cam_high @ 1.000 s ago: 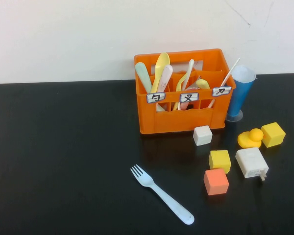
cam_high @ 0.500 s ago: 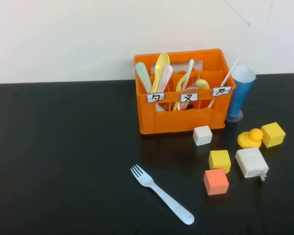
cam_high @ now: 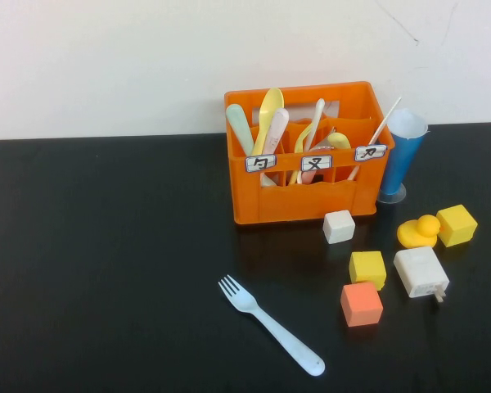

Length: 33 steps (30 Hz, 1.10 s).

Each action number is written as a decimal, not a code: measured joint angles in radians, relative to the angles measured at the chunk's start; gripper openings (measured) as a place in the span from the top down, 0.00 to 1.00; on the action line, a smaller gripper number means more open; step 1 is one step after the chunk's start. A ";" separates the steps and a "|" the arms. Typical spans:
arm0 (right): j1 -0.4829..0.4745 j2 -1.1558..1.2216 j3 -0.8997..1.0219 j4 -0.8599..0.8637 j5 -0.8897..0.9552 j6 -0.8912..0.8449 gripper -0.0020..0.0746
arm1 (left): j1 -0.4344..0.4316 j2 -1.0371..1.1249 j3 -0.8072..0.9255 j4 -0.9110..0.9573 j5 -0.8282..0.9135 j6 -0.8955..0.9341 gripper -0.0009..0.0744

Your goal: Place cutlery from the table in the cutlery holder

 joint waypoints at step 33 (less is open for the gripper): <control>0.140 1.013 -1.101 -0.019 0.974 -0.956 0.98 | 0.000 0.000 0.000 0.000 0.000 0.002 0.99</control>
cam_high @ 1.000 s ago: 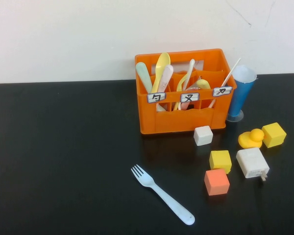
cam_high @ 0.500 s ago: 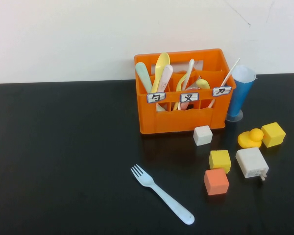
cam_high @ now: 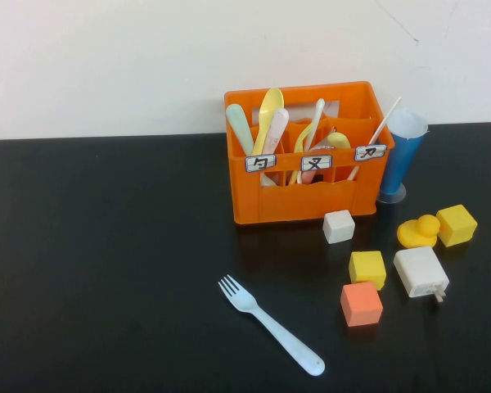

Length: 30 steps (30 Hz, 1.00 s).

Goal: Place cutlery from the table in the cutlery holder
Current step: Pick up the fork

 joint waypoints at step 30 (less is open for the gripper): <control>0.668 0.847 -0.368 -0.478 -0.087 0.492 0.93 | 0.000 0.000 0.000 0.000 0.000 0.000 0.99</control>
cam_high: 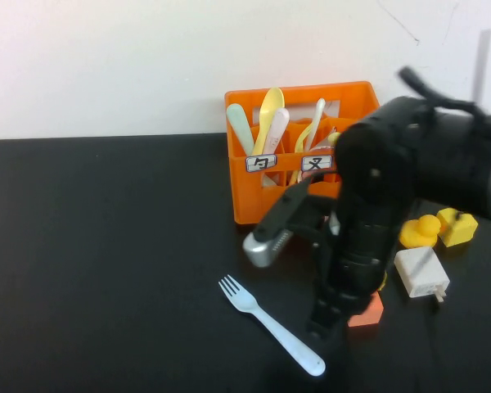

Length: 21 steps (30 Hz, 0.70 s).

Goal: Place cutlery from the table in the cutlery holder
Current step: Pick up the fork

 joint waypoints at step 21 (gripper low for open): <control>0.111 0.330 -0.297 -0.074 -0.079 0.148 0.39 | 0.000 0.000 0.000 0.000 -0.001 -0.002 0.99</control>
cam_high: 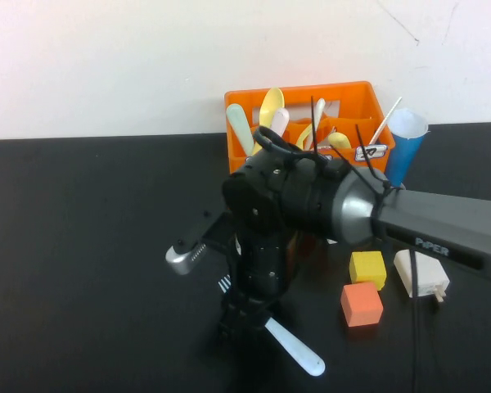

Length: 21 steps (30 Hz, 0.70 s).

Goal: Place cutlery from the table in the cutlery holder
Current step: Pick up the fork, then place the fork on the box

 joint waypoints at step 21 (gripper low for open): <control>0.000 -0.286 0.266 0.000 -0.444 0.163 0.83 | 0.000 0.000 0.000 0.000 0.000 0.002 0.99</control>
